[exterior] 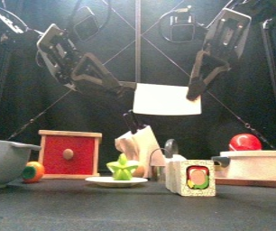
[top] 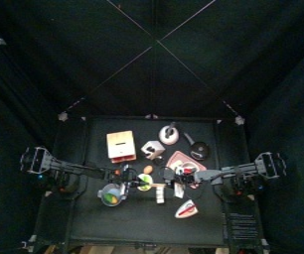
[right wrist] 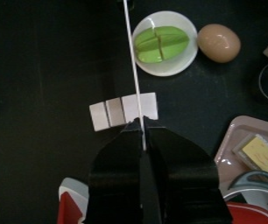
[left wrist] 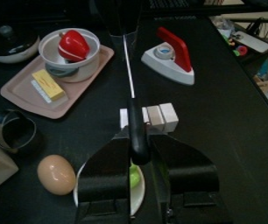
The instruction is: Cut sushi roll
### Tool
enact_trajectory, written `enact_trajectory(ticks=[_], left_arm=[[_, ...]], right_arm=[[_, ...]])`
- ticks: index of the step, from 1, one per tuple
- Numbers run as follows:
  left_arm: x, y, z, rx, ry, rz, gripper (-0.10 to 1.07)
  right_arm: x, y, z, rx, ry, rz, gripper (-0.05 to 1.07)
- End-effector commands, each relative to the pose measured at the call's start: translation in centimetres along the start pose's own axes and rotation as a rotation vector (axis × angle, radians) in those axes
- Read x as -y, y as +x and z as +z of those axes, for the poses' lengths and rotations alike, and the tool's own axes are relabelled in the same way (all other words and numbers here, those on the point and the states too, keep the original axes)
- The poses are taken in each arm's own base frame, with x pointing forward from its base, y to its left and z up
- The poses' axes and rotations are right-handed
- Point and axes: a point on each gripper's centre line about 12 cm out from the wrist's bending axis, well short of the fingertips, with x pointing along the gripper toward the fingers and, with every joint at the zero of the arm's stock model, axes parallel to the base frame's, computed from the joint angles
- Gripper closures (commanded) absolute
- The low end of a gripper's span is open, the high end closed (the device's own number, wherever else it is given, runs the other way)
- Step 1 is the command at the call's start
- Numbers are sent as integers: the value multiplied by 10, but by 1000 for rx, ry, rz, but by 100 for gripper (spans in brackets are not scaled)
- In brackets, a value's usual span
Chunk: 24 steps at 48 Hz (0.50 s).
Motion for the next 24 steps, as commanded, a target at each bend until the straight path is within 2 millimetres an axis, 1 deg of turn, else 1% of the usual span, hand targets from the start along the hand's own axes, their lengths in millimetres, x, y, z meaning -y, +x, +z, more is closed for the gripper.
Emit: enact_trajectory(ticks=[1,9,16,24], left_arm=[[7,5,-2,-14,7,-18,54],[6,16,-13,-53,4,-18,54],[6,23,-19,-76,3,-19,54],[6,31,-25,-98,1,-20,54]], right_arm=[[-1,4,-2,-19,2,0,71],[-4,20,-11,-79,-16,-9,71],[-3,26,-14,-103,-20,-18,71],[-1,32,-22,-133,-14,-22,71]])
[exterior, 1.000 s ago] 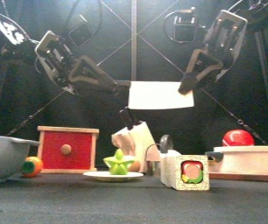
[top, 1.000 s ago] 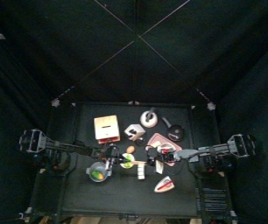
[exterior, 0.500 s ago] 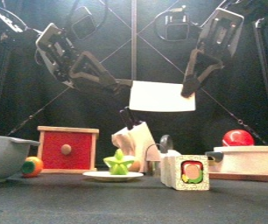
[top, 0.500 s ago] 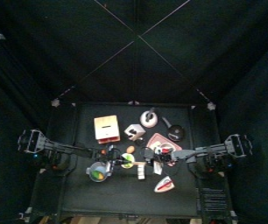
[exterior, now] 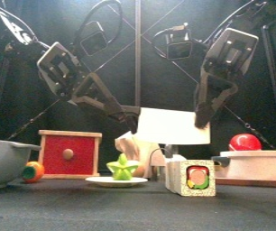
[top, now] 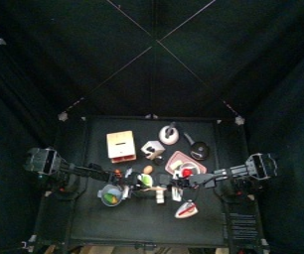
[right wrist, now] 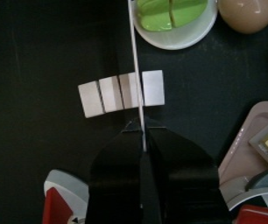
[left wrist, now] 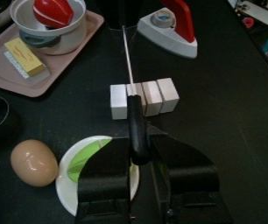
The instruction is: Cut sushi roll
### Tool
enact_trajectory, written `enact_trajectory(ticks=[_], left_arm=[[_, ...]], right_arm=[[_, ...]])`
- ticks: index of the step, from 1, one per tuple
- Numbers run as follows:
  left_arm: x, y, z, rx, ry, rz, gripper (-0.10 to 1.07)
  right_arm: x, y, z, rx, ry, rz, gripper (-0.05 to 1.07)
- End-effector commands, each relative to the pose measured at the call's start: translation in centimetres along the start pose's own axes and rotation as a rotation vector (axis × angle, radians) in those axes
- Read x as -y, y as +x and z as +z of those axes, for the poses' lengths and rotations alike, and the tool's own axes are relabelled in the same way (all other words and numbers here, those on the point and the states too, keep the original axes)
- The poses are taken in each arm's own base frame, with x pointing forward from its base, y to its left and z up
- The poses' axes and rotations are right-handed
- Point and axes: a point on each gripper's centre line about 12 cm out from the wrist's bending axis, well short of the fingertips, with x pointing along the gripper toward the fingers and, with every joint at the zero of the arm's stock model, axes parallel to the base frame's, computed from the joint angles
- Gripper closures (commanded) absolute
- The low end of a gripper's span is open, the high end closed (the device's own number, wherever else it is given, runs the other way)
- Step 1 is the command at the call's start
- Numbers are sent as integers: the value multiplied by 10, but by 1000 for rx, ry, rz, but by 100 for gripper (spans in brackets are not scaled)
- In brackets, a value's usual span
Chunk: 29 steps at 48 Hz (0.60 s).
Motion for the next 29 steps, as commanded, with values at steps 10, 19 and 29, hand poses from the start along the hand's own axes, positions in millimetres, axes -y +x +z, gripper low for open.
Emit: enact_trajectory(ticks=[10,19,29], left_arm=[[3,10,-1,-17,4,-9,54],[3,14,-3,-24,3,-9,54],[3,15,-5,-33,2,-8,54]], right_arm=[[1,5,-5,-33,5,-7,71],[4,10,-7,-47,4,-14,71],[4,10,-7,-51,1,-17,71]])
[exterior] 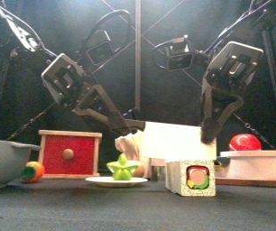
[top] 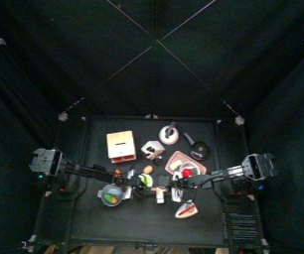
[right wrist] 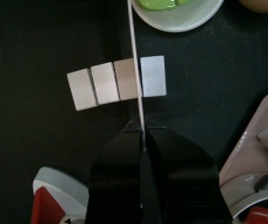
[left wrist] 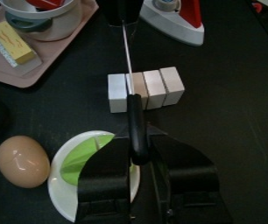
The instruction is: Cut sushi roll
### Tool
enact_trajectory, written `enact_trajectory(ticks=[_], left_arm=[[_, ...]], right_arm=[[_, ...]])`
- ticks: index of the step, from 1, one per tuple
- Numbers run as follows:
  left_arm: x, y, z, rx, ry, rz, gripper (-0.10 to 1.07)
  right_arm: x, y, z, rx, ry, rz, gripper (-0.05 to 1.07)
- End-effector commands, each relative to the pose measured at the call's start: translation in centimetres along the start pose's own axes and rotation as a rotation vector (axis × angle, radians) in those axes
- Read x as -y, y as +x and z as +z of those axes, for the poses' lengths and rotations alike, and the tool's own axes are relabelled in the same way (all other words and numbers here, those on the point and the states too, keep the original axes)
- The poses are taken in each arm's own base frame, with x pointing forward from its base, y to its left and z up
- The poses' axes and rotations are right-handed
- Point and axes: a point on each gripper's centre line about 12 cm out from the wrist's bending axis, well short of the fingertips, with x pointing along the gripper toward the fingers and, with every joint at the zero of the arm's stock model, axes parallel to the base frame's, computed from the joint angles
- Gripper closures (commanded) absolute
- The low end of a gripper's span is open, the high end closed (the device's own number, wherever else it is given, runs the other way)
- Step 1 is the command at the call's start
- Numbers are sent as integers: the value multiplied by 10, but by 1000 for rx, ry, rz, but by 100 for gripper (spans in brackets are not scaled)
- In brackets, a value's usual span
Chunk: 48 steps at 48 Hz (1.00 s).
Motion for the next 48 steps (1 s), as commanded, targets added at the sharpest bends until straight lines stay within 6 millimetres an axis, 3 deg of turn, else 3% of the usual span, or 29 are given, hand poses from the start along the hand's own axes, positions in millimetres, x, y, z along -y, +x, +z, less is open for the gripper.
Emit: enact_trajectory(ticks=[1,48], left_arm=[[4,0,4,9,5,-8,54],[0,3,-1,-8,3,1,54]], right_arm=[[0,-4,2,1,-3,-2,71],[7,-5,4,-6,-13,-26,71]])
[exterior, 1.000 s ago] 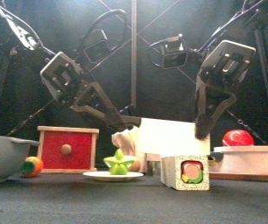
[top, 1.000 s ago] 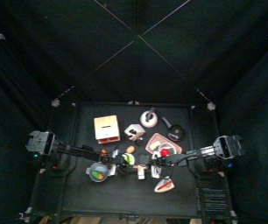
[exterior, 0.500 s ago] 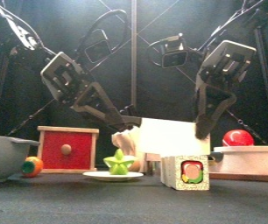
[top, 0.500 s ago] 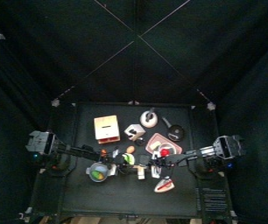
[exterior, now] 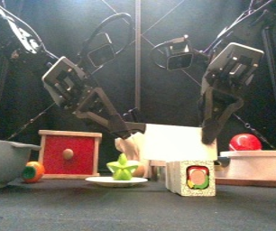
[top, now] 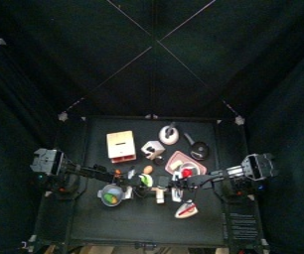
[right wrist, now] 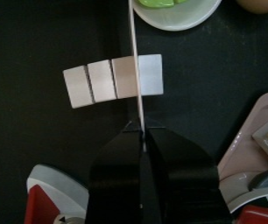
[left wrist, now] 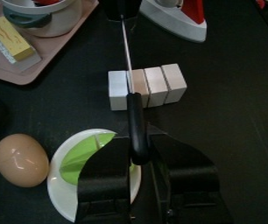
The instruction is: Cut sushi roll
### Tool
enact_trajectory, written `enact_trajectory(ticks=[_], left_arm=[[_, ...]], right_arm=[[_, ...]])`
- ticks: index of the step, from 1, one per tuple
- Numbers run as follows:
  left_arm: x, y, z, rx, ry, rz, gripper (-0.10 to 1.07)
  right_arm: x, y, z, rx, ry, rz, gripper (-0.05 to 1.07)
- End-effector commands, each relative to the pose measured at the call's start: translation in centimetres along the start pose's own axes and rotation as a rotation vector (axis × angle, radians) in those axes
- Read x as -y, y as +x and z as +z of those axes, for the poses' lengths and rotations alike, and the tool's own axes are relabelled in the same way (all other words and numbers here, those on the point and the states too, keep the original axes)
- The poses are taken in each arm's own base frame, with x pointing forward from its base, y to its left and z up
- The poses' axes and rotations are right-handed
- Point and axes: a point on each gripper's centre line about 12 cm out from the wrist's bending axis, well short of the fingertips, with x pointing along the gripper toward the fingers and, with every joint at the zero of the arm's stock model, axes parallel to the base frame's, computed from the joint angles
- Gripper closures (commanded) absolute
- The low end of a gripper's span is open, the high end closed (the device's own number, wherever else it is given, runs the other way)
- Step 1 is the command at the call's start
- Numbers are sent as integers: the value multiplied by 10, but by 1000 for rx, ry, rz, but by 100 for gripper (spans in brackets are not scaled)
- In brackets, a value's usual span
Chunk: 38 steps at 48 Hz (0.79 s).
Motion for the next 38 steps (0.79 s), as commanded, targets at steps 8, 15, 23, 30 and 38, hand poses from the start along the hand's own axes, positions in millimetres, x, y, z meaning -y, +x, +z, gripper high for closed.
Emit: enact_trajectory(ticks=[8,15,23,30,38], left_arm=[[1,-4,7,20,8,-2,54],[1,-5,8,17,8,0,54],[1,-3,7,12,8,0,54],[1,-2,4,5,6,0,54],[1,-2,4,3,4,0,54]], right_arm=[[3,-8,5,15,5,-4,71],[3,-9,6,19,4,-4,71],[3,-8,6,16,4,-4,71],[3,-5,5,10,0,-8,71],[4,-4,5,8,-7,-14,71]])
